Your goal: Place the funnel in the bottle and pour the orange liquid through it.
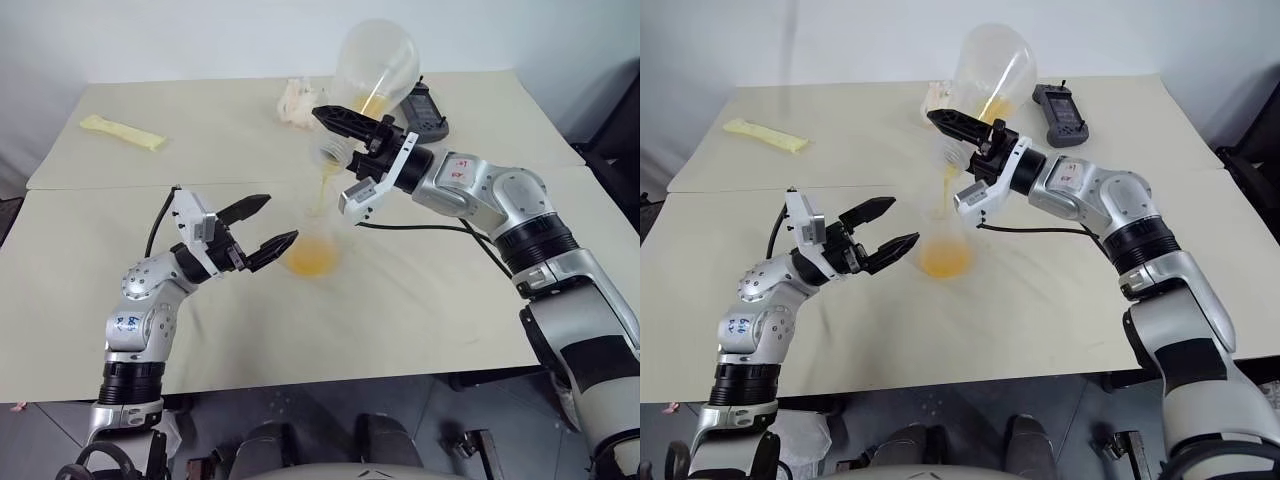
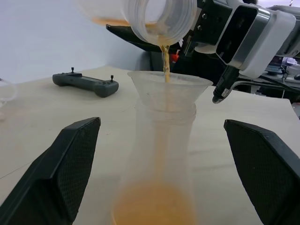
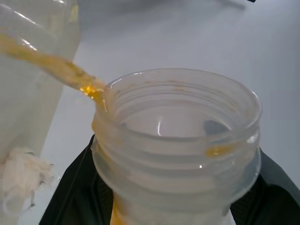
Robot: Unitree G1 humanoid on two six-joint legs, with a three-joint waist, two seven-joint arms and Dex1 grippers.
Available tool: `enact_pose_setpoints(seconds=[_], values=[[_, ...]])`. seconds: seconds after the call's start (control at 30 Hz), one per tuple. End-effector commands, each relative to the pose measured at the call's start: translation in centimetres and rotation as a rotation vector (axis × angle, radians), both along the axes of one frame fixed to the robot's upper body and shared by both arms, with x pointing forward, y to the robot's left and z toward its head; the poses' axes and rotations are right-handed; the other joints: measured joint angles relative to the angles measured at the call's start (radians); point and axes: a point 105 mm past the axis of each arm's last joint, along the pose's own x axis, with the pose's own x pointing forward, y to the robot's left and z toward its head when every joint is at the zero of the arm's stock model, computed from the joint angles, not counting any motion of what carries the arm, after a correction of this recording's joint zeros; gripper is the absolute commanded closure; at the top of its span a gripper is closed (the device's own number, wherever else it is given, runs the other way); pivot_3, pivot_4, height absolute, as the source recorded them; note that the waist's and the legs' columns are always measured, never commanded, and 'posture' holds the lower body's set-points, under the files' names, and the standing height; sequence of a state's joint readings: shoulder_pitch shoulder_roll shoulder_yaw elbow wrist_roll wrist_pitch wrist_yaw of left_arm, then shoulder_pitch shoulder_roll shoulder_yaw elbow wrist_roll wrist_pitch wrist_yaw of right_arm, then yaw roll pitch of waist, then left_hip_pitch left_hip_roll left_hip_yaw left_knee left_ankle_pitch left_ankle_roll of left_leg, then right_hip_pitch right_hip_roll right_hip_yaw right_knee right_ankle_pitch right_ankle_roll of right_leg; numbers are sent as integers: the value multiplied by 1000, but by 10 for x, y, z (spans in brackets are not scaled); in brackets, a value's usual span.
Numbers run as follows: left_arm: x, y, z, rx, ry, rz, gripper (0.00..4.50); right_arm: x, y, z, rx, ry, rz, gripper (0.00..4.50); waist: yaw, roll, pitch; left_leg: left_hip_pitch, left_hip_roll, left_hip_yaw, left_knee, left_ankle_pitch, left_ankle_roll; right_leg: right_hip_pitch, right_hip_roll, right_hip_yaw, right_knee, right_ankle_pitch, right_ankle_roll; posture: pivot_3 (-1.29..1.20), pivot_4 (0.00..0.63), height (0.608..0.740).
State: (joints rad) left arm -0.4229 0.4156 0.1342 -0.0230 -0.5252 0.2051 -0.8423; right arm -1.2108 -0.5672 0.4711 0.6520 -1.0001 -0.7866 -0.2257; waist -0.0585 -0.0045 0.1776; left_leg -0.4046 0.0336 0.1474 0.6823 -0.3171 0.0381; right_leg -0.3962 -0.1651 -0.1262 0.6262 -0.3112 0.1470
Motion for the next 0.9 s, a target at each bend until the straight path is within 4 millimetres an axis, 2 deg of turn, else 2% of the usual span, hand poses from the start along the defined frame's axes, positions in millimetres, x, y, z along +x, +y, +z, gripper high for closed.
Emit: enact_pose_setpoints(seconds=[0.03, 0.9], values=[[-4, -2, 7, 0, -46, -2, 0, -7, 4, 19, 16, -60, 32, 1916, 0, 0, 0, 0, 0, 0, 0, 0, 0, 0, 0, 0, 0, 0, 0, 0, 150, 740], [0, -3, 9, -5, -57, -3, 0, -7, 6, 20, -24, -117, 36, 1916, 0, 0, 0, 0, 0, 0, 0, 0, 0, 0, 0, 0, 0, 0, 0, 0, 150, 740]])
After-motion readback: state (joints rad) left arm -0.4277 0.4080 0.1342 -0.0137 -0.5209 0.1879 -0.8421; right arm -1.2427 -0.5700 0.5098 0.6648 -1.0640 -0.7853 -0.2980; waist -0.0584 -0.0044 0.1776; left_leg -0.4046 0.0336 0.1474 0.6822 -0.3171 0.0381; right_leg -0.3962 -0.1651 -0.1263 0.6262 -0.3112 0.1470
